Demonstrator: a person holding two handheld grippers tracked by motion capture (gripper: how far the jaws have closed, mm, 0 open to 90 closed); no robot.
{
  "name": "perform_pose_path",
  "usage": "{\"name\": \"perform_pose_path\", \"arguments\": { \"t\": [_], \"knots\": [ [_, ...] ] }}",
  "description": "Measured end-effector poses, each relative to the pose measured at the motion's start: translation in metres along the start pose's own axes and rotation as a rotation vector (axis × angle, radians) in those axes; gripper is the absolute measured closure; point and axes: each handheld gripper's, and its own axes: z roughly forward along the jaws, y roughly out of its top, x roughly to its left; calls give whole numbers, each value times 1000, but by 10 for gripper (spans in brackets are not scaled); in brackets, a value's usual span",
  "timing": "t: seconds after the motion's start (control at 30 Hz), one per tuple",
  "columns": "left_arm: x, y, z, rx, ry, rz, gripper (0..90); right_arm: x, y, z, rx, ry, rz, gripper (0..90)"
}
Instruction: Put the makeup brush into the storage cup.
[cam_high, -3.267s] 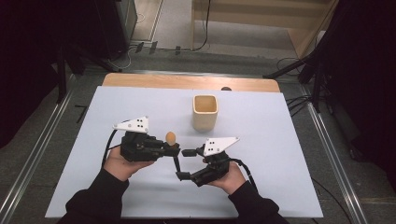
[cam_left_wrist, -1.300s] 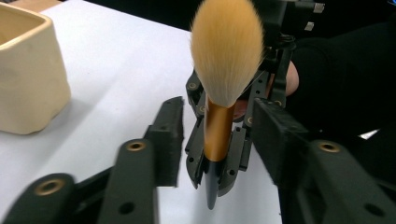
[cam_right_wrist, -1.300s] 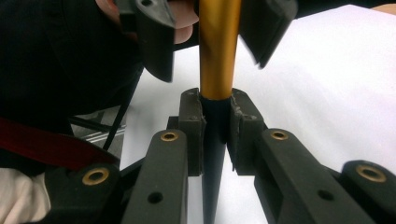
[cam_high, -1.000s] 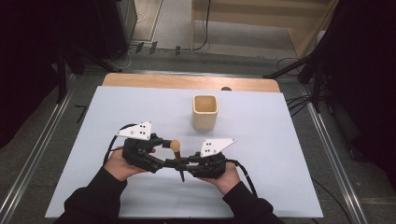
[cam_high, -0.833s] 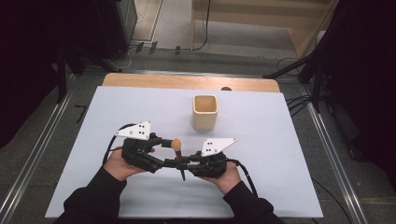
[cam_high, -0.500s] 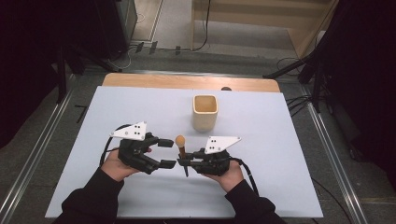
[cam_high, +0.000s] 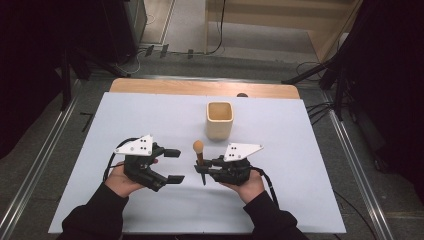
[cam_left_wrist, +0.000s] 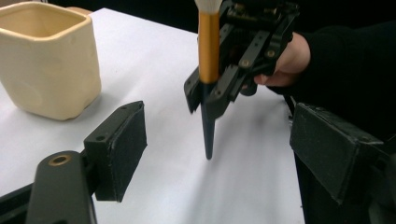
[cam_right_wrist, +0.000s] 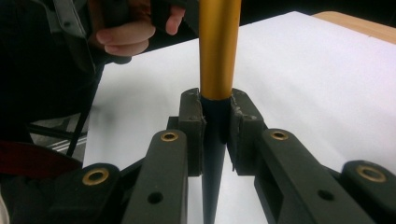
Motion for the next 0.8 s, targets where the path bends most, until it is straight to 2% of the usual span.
{"name": "perform_pose_path", "arguments": {
  "t": [0.13,0.23,0.8],
  "knots": [
    [-2,-6,-2,-13,26,15,186,-2,1,-3,-7,-10,2,790],
    [-4,-10,-3,1,39,32,183,-2,1,-4,-7,-16,8,790],
    [-4,-25,-14,-6,70,15,160,-8,3,-15,-38,-60,12,790]
  ]
}}
